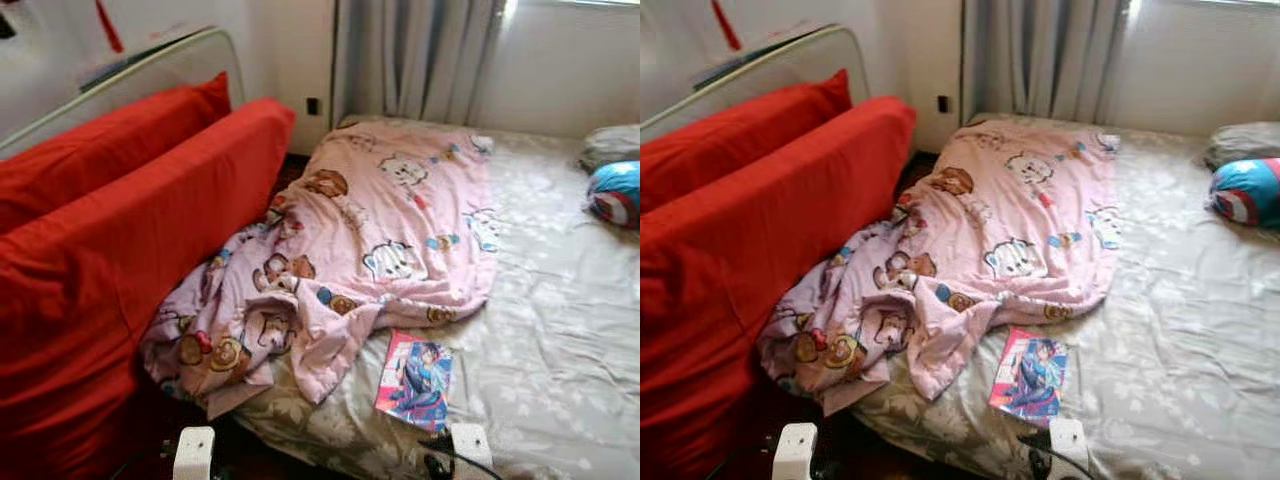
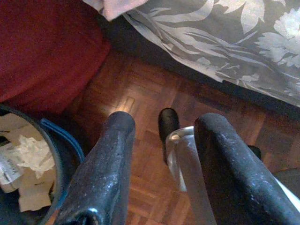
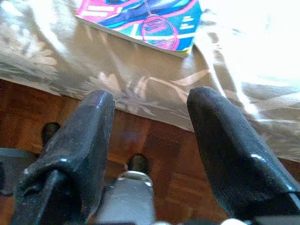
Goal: Clean up the room
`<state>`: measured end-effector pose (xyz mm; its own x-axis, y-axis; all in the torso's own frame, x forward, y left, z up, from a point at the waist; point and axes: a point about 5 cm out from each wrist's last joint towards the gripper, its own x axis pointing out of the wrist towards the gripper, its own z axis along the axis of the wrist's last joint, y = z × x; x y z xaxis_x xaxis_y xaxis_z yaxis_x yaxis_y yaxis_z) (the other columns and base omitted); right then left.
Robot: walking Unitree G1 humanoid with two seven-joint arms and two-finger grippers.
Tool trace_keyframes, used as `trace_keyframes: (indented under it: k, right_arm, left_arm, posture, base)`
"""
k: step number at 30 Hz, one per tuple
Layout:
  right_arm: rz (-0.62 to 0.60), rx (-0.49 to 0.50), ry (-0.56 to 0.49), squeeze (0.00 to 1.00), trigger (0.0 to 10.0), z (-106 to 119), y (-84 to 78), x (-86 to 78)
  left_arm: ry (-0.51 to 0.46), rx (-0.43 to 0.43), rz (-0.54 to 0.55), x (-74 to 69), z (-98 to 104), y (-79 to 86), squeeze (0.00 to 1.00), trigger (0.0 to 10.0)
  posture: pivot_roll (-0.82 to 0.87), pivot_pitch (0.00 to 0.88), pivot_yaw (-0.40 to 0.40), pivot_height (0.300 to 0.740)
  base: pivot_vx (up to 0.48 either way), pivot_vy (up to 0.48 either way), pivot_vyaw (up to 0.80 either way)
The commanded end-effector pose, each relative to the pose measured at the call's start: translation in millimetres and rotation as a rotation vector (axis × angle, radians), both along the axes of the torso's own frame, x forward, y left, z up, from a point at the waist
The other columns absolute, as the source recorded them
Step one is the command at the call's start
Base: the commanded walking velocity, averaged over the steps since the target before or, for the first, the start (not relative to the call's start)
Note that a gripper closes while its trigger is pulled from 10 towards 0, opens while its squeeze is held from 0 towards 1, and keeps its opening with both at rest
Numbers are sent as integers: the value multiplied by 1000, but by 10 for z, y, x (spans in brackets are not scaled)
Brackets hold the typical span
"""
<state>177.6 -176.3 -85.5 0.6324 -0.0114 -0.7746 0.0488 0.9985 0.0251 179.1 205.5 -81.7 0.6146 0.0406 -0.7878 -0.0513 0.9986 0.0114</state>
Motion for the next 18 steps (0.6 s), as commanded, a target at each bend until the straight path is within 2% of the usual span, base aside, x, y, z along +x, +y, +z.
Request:
trace_keyframes:
  k: [1,13,18]
  right_arm:
    - [-13,5,9,0,10000,-16,-8,-36]
    - [-7,7,22,0,10000,-33,-46,-83]
    - [0,10,33,0,10000,-53,13,-115]
  left_arm:
    - [14,-1,3,-10,-7,9,0,10000]
    - [15,0,7,-17,-8,18,0,10000]
    - [15,-2,7,-18,-9,15,0,10000]
  posture:
    - [-67,2,32,740]
    - [-64,12,32,740]
    - [-65,13,29,740]
  base:
    - [0,0,0]
    - [0,0,0]
    - [0,0,0]
